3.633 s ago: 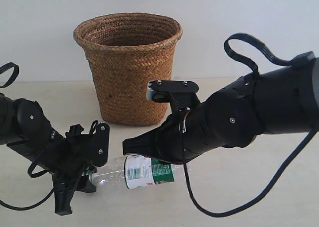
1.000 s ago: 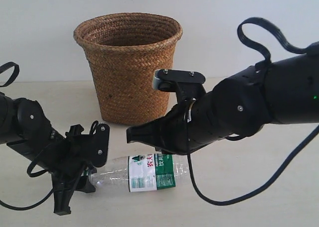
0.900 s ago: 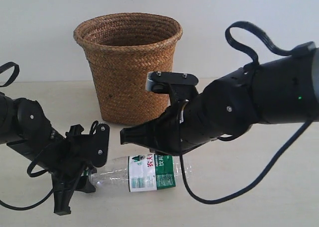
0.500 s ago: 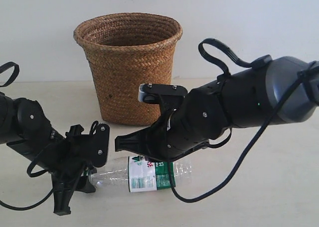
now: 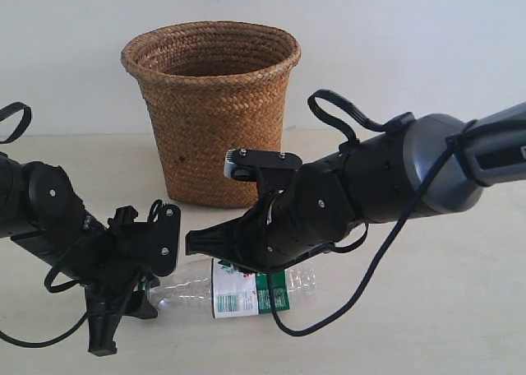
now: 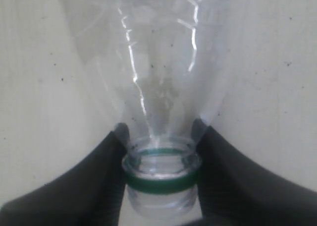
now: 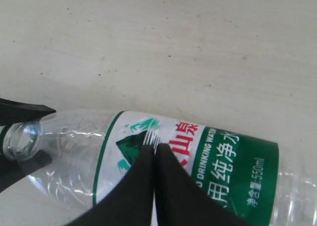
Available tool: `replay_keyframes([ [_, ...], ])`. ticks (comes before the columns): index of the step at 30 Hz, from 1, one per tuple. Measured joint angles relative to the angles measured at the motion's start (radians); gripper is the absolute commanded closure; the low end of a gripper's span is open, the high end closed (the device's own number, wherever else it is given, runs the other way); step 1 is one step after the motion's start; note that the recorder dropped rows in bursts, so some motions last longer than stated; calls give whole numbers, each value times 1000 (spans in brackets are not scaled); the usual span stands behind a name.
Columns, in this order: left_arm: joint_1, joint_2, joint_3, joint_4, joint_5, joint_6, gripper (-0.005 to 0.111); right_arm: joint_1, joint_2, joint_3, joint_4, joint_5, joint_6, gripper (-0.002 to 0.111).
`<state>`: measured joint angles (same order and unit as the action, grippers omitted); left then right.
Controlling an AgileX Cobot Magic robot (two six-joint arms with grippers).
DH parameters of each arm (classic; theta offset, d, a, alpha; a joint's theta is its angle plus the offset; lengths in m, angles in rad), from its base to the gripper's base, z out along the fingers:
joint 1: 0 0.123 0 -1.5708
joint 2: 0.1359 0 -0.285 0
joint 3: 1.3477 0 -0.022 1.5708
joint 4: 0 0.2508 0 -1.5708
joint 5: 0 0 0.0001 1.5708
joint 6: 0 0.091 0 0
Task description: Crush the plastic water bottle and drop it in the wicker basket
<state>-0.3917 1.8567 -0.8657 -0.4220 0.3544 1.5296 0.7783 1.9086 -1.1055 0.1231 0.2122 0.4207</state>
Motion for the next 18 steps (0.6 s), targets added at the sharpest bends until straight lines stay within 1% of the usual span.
replay_keyframes([
  [6, 0, 0, 0, 0, 0, 0, 103, 0, 17, -28, 4, 54, -2, 108],
  [18, 0, 0, 0, 3, 4, 7, 103, 0, 17, -38, 18, 107, -2, 108],
])
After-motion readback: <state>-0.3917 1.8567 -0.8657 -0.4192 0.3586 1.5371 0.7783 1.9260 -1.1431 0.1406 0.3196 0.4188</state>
